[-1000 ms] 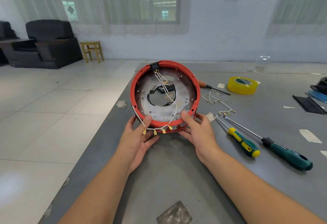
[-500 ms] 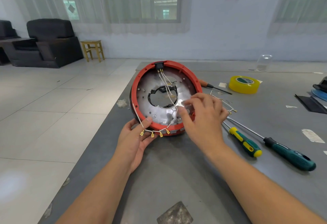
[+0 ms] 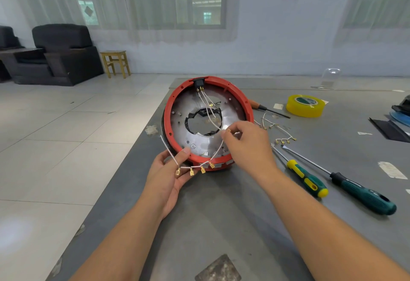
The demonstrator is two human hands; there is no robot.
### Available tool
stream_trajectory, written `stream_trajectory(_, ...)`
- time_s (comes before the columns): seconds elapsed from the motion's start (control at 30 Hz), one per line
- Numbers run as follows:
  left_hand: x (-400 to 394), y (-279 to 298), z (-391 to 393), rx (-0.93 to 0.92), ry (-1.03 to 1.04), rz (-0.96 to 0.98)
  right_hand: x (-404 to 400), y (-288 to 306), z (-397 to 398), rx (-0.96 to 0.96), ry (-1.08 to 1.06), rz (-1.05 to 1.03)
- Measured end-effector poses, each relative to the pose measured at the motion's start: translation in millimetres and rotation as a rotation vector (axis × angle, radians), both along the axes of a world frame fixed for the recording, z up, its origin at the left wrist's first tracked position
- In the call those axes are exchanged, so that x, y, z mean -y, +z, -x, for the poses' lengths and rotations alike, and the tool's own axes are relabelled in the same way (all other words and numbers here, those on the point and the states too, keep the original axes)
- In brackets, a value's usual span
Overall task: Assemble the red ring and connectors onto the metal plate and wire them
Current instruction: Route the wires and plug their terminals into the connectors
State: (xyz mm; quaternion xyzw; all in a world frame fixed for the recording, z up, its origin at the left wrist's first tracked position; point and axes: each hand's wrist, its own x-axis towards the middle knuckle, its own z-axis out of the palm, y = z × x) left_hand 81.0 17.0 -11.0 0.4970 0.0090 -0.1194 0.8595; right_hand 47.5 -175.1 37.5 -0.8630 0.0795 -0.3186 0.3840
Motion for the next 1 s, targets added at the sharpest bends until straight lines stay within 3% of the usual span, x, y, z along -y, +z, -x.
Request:
stream_trajectory(0.1, 0.4, 0.0, -0.3, -0.007, -0.002, 0.011, 7.2, 9.8, 0.3, 0.001, 0.020, -0.165)
stream_trajectory(0.3, 0.0, -0.1, 2.2, 0.041, -0.055, 0.012, 19.0, 14.7, -6.9, 0.049, 0.156, -0.699)
stream_trajectory(0.4, 1.7, 0.4, 3.7, 0.051, -0.051, 0.009, 19.6, 12.9, -9.5, 0.107, 0.175, -0.816)
stream_trajectory(0.57, 1.1, 1.3, 5.6, 0.054, -0.054, 0.013, 19.4, 12.8, -10.2, 0.156, 0.147, -0.838)
stream_trajectory(0.73, 1.4, 1.3, 5.3, 0.051, -0.058, 0.006, 25.7, 13.5, -8.1, 0.054, 0.105, -0.625)
stream_trajectory(1.0, 1.3, 2.6, 6.9, 0.057, -0.046, 0.024, 21.7, 10.1, 1.6, 0.026, -0.020, 0.070)
